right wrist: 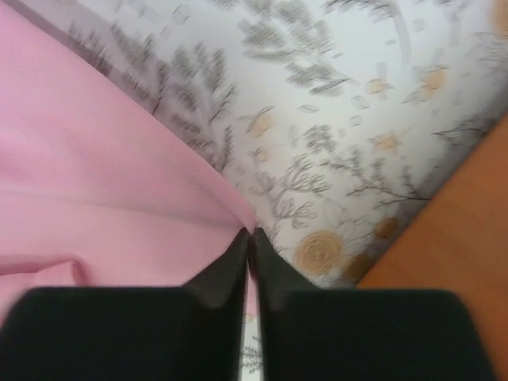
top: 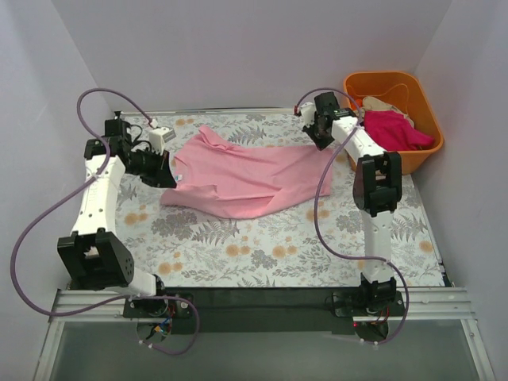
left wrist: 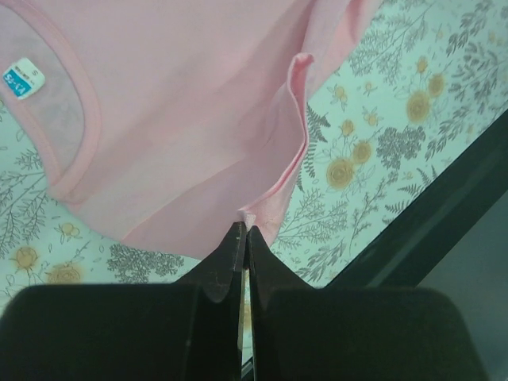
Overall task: Fold and stack the t-shirts
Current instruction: Flatten the tshirt out
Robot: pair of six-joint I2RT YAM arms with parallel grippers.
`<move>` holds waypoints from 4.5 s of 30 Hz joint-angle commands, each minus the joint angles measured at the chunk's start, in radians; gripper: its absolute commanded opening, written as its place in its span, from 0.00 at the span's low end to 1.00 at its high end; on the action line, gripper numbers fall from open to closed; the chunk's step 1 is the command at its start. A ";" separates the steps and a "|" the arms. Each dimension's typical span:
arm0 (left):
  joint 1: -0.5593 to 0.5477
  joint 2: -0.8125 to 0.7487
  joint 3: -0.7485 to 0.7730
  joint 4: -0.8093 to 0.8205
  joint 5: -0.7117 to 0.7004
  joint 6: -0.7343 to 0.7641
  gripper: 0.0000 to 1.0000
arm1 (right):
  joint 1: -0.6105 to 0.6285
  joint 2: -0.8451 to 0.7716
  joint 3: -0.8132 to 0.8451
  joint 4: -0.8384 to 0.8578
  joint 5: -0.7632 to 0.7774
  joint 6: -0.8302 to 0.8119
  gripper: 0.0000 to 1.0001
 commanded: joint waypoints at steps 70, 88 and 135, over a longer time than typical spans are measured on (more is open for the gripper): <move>-0.052 0.122 -0.200 0.209 -0.133 -0.028 0.00 | 0.012 0.017 -0.126 -0.059 -0.463 0.157 0.29; 0.113 0.277 0.387 0.284 -0.004 -0.509 0.00 | -0.054 -0.410 -0.080 -0.032 -0.471 0.068 0.01; 0.127 -0.082 -0.369 0.213 -0.254 -0.045 0.00 | -0.024 -0.566 -0.821 -0.029 -0.499 0.057 0.48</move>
